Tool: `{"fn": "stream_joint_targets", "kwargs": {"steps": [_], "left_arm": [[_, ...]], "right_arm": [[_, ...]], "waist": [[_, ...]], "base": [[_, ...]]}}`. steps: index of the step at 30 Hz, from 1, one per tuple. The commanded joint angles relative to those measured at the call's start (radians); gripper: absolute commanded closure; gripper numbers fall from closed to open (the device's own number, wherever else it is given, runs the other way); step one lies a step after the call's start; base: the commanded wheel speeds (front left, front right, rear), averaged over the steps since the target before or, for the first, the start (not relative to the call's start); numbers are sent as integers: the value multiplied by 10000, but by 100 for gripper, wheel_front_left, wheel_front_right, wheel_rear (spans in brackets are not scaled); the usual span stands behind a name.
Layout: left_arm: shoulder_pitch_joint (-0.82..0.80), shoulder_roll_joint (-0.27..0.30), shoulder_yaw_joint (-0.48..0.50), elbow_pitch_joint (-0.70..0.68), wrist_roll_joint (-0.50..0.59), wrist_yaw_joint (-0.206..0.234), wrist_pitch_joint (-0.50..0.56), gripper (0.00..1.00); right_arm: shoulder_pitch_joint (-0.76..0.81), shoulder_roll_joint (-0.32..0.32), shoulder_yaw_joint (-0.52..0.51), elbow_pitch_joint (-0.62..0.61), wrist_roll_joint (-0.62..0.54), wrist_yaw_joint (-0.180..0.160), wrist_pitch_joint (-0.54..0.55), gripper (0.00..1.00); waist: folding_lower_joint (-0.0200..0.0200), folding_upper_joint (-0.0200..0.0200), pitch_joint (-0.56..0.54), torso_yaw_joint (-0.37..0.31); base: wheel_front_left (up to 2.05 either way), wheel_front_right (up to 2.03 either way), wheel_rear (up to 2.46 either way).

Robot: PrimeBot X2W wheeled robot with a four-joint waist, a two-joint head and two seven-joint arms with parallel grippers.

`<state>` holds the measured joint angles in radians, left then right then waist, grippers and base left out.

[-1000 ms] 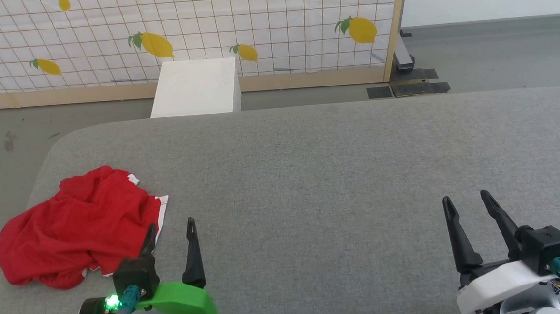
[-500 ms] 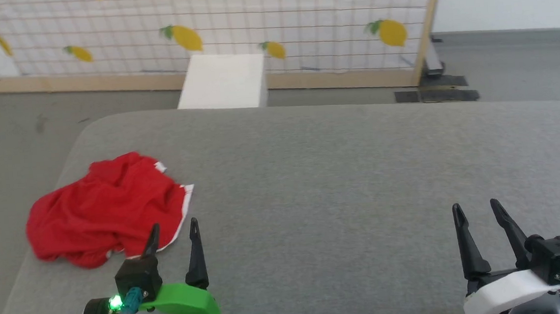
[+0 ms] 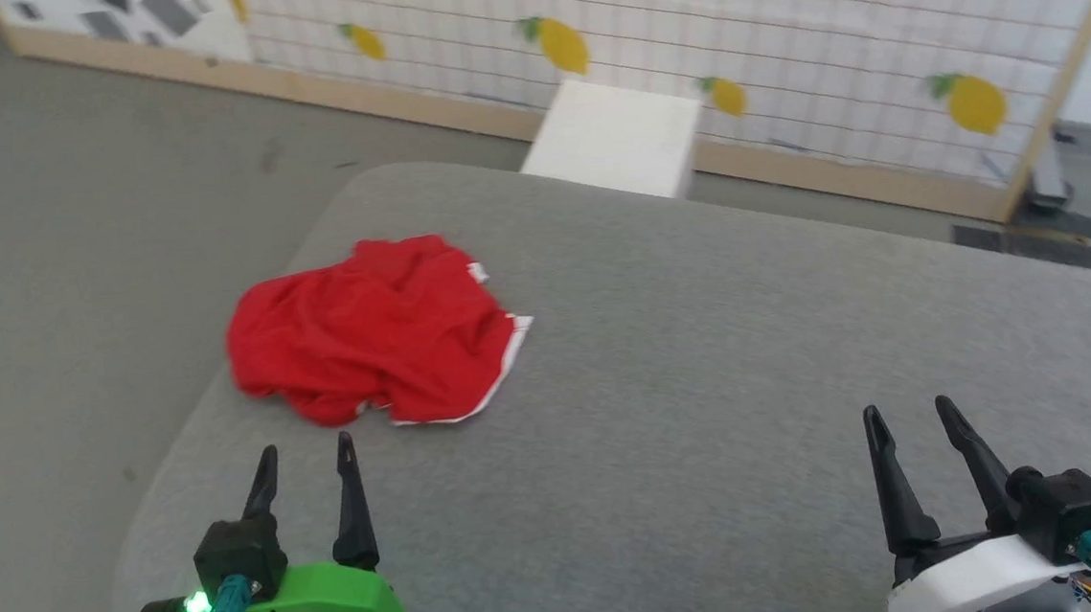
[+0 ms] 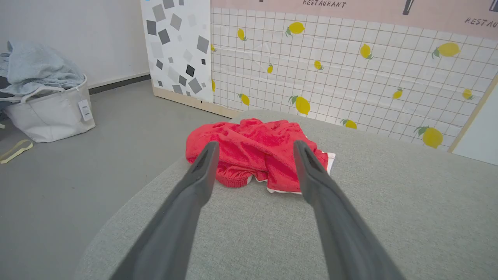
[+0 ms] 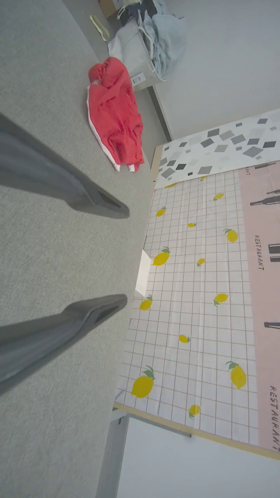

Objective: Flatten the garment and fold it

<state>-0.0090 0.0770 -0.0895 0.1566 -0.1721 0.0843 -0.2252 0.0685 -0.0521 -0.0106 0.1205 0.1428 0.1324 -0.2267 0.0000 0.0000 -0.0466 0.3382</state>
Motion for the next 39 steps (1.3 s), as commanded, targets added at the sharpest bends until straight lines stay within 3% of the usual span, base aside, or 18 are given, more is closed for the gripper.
{"fn": "stream_joint_targets", "kwargs": {"steps": [1, 13, 26, 33, 39], "left_arm": [[164, 99, 3, 28, -106, 67, -123, 0], [370, 226, -70, 28, -337, 232, -366, 0], [263, 197, -43, -50, -476, 293, -366, 0], [-486, 104, 1, 26, -848, 282, -66, 0], [-2357, 194, 233, 301, -1327, 278, 1110, 0]], "right_arm": [[-5, 16, 20, 54, 111, -15, -106, 0], [60, 19, 68, 205, 290, -17, -350, 0], [-20, 19, 19, 206, 355, -17, -350, 0], [-416, 19, -87, -204, 132, -17, -306, 0], [-1028, -5, -113, -792, -115, -17, -107, 0]], "waist": [[0, 0, -74, 946], [0, 0, -65, 1861], [0, 0, 230, 1583], [0, 0, 1468, 956], [0, 0, 3225, -124]], "base": [[0, 0, 0], [0, 0, 0], [0, 0, 0], [0, 0, 0], [0, 0, 0]]}}
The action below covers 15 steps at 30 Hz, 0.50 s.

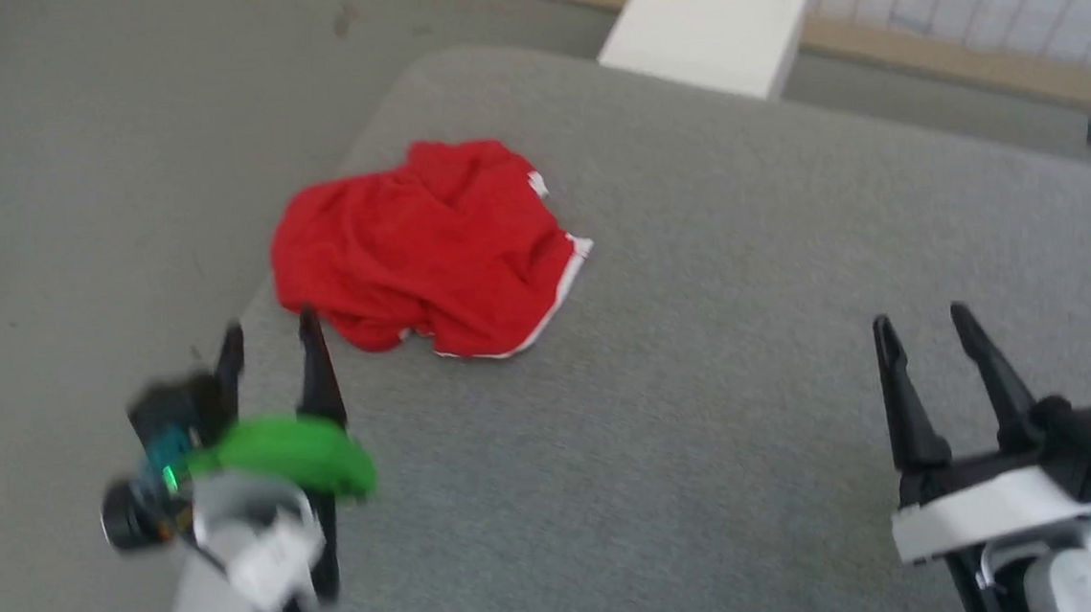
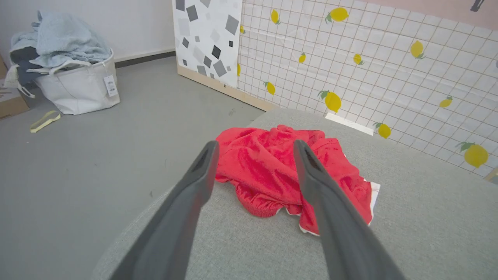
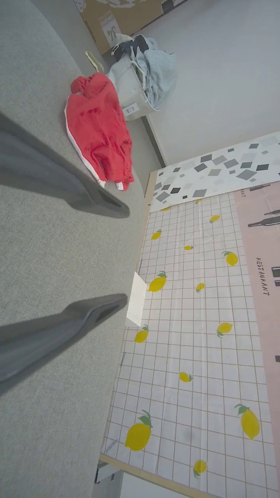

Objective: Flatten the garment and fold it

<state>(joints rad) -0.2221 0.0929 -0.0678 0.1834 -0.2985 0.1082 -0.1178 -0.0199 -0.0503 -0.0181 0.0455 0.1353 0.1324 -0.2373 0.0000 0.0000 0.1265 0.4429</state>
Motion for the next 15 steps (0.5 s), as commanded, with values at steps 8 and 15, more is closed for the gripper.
{"fn": "stream_joint_targets", "kwargs": {"steps": [8, 15], "left_arm": [[-2676, 771, 816, 539, -1100, 253, 3095, 0], [-2859, 1737, 1921, 1031, -2098, 1456, 6931, 0]], "right_arm": [[-952, -393, 31, -275, 338, -17, -19, 0], [-1569, -272, 204, 180, 831, -17, -196, 0]], "waist": [[0, 0, 3307, -2870], [0, 0, 3944, -4444]], "base": [[0, 0, 0], [0, 0, 0]]}}
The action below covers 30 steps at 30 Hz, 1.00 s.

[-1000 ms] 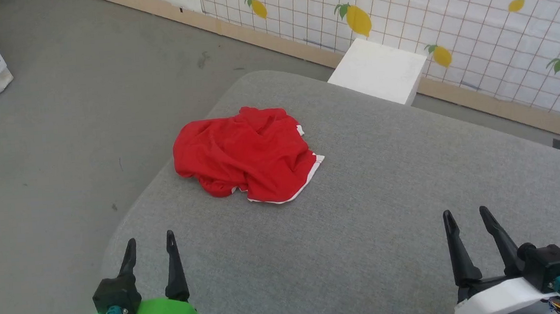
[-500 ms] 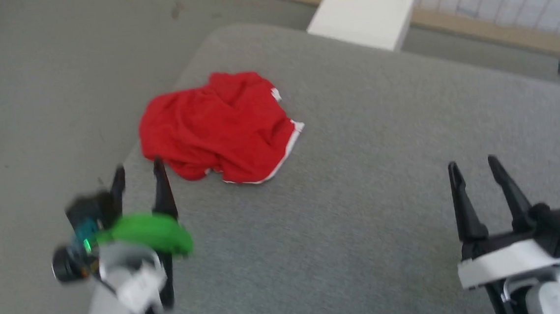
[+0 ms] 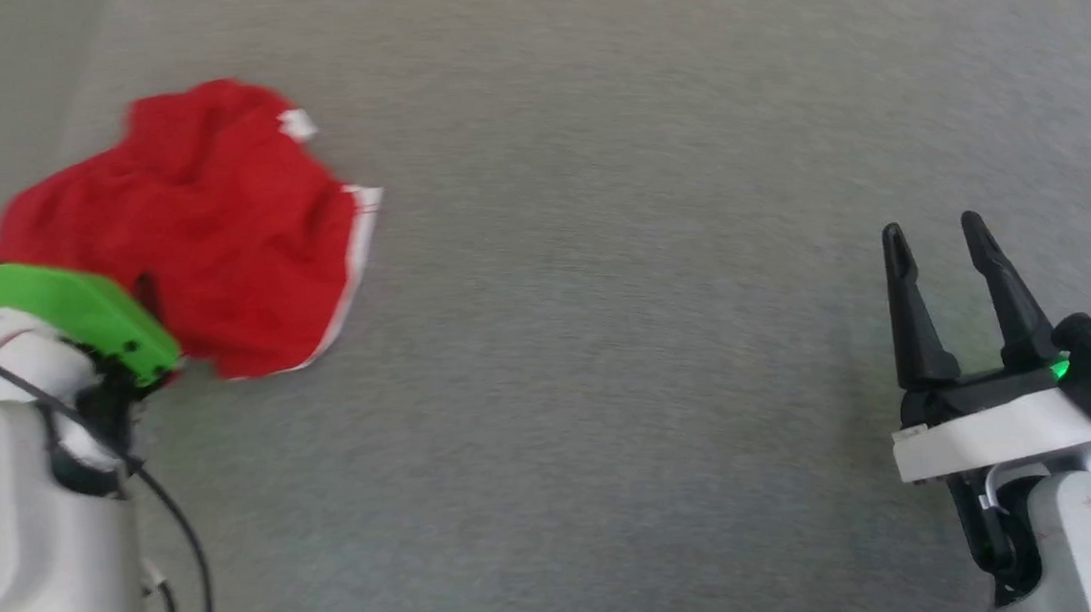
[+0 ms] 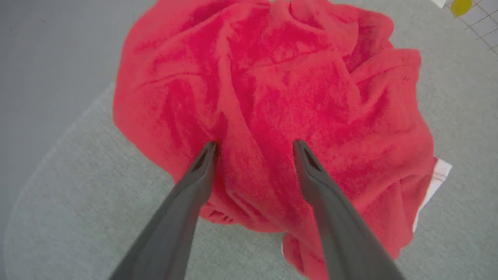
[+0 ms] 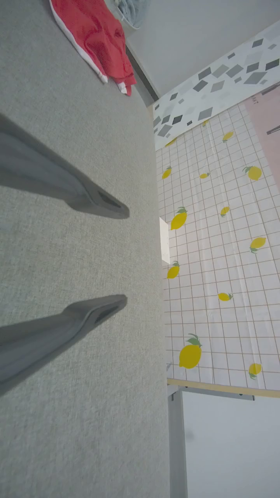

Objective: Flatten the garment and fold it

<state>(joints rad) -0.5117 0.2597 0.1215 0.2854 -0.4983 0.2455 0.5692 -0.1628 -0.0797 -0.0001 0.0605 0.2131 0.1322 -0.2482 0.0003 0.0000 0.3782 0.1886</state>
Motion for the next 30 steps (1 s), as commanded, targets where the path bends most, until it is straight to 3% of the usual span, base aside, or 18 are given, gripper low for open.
{"fn": "stream_joint_targets", "kwargs": {"steps": [1, 6, 10, 11, 12, 14, 16, 17, 18, 21, 25, 30], "left_arm": [[131, 153, 139, 15, -176, 283, 473, 0], [833, 451, 778, -340, -516, 1289, 2040, 0], [1506, 664, 852, -763, -528, 1675, 2958, 0], [1656, 727, 817, -924, -492, 1702, 3102, 67], [1759, 784, 765, -1061, -441, 1678, 3154, 100], [1888, 971, 693, -1418, -228, 1536, 2866, 100], [1840, 1138, 789, -1741, 108, 1399, 1840, 100], [1803, 1249, 824, -1871, 337, 1267, 1116, 100], [1659, 1397, 805, -2102, 812, 781, -927, 100], [1392, 1432, 571, -2037, 1100, 39, -3015, 100], [921, 1438, 32, -1867, 1356, -890, -4940, 100], [202, 968, -925, -1868, 1642, -1533, -6320, 100]], "right_arm": [[-174, 36, 30, 103, 102, -15, -99, 0], [-295, 92, -53, 325, 257, -15, -129, 0], [-335, 144, -66, 301, 288, -15, -132, 0], [-332, 160, -59, 291, 298, -15, -133, 0], [-327, 171, -50, 288, 300, -15, -133, 0], [-291, 193, -19, 298, 302, -15, -133, 0], [-219, 212, 2, 331, 277, -15, -134, 0], [-161, 221, 11, 356, 252, -15, -134, 0], [66, 246, -49, 427, 184, -15, -134, 0], [485, 272, -175, 554, 78, -15, -134, 0], [1059, 288, -263, 694, 60, -15, -135, 0], [1658, 291, -510, 731, 135, -15, -135, 0]], "waist": [[-3, 0, 1458, -2036], [-3, 0, 1528, -2520], [-3, 0, 1423, -2633], [-3, 0, 1354, -2630], [-3, 0, 1264, -2615], [-3, 0, 1003, -2559], [-3, 0, 644, -2493], [-3, 0, 434, -2463], [-3, 0, -316, -2368], [-3, 0, -1325, -2275], [-3, 0, -2462, -2301], [-3, 0, -3399, -2529]], "base": [[0, 0, 0], [0, 0, 0], [0, 0, 0], [0, 0, 0], [0, 0, 0], [0, 0, 0], [0, 0, 0], [0, 0, 0], [0, 0, 0], [0, 0, 0], [0, 0, 0], [0, 0, 0]]}}
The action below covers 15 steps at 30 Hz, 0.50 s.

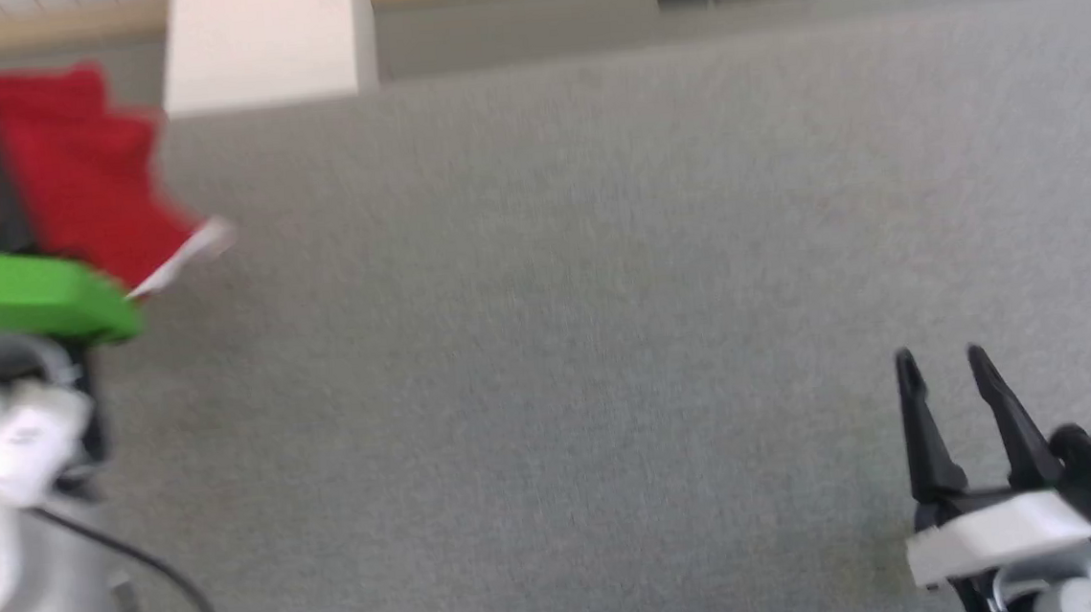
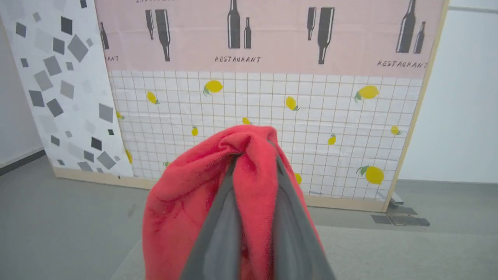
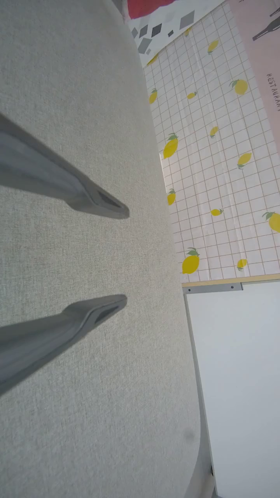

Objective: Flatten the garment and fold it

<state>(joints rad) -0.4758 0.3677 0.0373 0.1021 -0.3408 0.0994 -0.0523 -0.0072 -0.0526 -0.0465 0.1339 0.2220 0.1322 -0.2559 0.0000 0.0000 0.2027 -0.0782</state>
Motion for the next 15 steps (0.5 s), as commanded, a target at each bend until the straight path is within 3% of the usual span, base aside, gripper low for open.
{"fn": "stream_joint_targets", "kwargs": {"steps": [1, 15], "left_arm": [[-284, -308, -314, -40, 108, -146, -317, 100], [-781, -2789, -3332, 987, -370, -1461, -800, 100]], "right_arm": [[206, 21, -105, -4, 38, -15, -58, 0], [767, 23, -223, -180, -293, -15, -20, 0]], "waist": [[0, 0, -1810, 53], [0, 0, -2488, -1927]], "base": [[0, 0, 0], [0, 0, 0]]}}
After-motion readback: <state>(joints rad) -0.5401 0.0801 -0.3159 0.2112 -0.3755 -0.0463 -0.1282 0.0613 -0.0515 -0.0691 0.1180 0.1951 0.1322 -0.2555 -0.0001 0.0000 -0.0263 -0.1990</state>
